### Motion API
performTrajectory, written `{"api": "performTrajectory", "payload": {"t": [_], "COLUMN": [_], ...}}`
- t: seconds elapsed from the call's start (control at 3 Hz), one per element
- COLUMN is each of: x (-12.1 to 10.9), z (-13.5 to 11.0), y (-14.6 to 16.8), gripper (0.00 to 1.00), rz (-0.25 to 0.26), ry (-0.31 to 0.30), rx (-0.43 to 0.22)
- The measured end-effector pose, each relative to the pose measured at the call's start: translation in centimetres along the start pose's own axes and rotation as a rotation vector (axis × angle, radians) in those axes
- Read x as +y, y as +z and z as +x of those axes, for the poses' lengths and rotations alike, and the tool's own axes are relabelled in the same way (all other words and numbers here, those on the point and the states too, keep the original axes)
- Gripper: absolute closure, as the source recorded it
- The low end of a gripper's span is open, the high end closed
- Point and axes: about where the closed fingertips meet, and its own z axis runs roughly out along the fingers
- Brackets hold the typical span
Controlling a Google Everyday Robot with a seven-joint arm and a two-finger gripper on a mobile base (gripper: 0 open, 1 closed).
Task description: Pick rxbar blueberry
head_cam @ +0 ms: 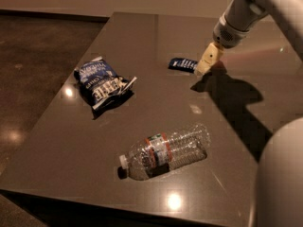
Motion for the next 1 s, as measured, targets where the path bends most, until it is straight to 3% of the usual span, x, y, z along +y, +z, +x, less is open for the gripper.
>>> {"api": "performTrajectory", "payload": {"t": [0.33, 1.0], "x": [-0.6, -0.3], "z": [-0.5, -1.7], "y": [2.6, 4.6], "gripper": [0.0, 0.49], "rz": [-0.021, -0.057], "ry": [0.008, -0.009], "rx": [0.02, 0.039]}}
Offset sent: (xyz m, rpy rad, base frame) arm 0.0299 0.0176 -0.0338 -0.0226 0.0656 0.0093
